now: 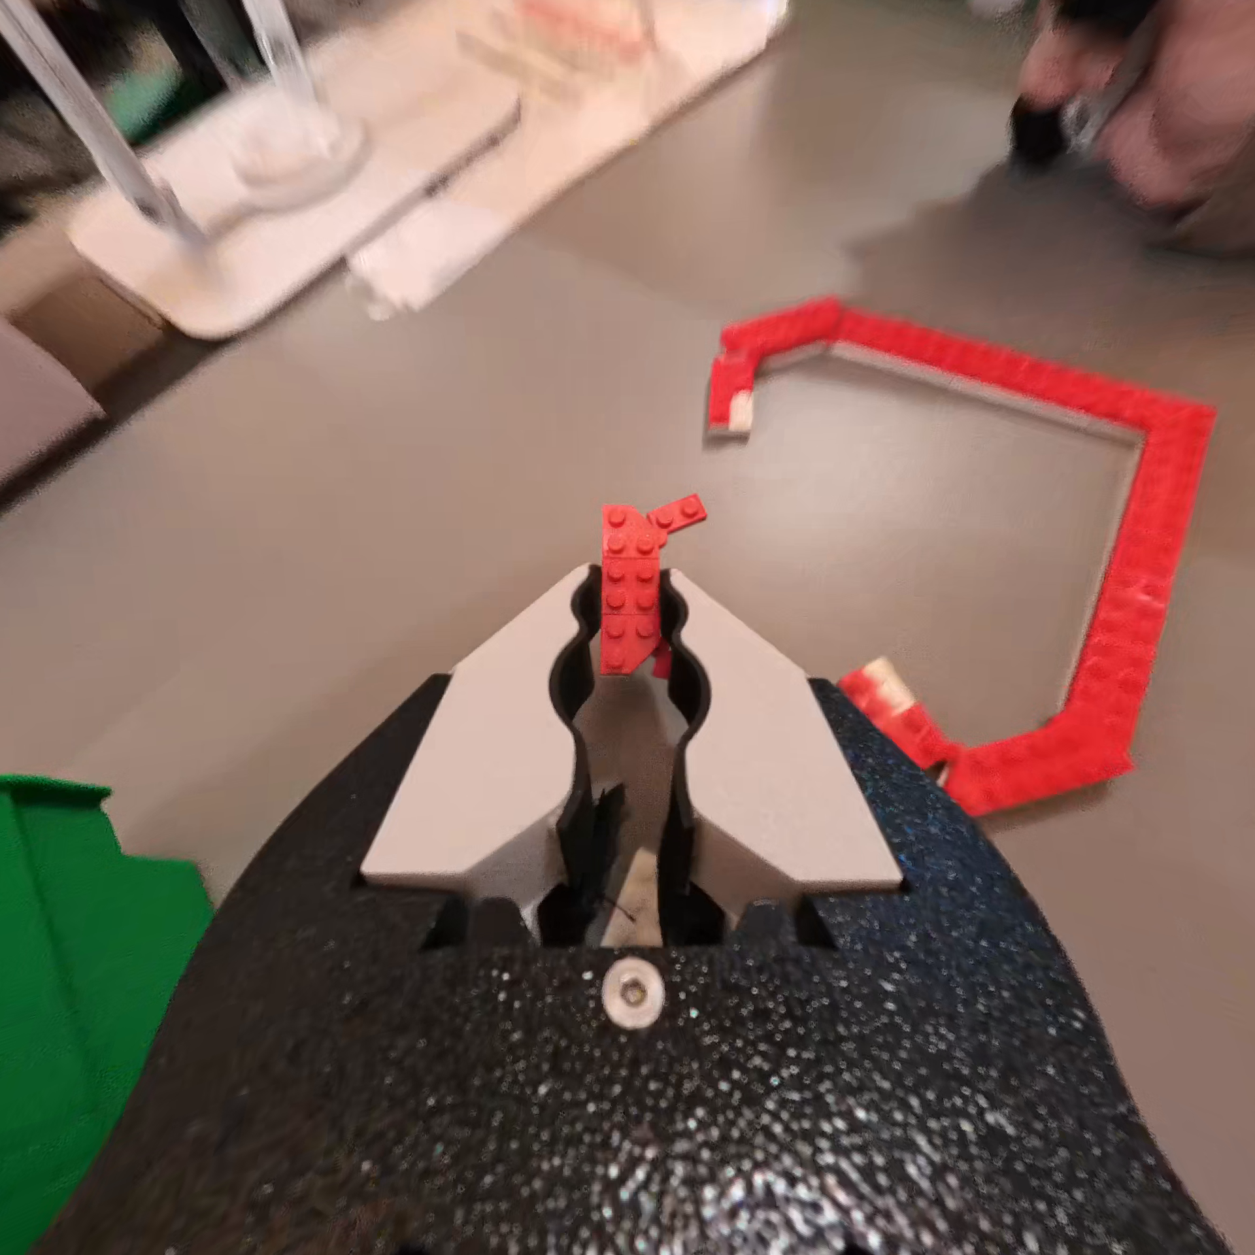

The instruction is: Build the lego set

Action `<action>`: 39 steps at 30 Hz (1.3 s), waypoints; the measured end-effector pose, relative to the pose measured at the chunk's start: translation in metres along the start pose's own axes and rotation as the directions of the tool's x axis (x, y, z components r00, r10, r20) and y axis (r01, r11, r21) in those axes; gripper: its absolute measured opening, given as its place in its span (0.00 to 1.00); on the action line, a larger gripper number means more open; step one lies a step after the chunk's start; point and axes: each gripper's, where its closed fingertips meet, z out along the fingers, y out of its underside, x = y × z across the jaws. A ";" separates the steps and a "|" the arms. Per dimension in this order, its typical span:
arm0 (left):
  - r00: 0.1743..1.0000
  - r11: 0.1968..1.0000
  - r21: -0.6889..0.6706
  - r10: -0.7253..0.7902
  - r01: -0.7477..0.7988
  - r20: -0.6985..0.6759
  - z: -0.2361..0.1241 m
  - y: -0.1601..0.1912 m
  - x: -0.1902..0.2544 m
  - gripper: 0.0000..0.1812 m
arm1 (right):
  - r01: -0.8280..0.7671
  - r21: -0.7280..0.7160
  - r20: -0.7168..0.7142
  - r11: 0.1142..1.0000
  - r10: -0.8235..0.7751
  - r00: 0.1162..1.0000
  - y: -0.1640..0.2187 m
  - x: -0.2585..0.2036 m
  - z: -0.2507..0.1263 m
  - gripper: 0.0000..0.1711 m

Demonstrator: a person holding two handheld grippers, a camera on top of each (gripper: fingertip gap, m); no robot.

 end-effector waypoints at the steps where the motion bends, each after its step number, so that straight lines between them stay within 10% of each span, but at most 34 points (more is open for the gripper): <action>1: 1.000 0.999 0.050 0.004 -0.005 0.018 -0.002 -0.011 0.005 0.08 | 0.002 0.003 0.004 1.000 -0.002 1.000 -0.001 -0.001 0.000 0.05; 39: 0.997 0.991 0.118 0.050 -0.056 0.052 0.015 -0.021 0.036 0.08 | 0.032 0.006 0.035 0.999 -0.032 0.999 -0.001 -0.009 0.000 0.04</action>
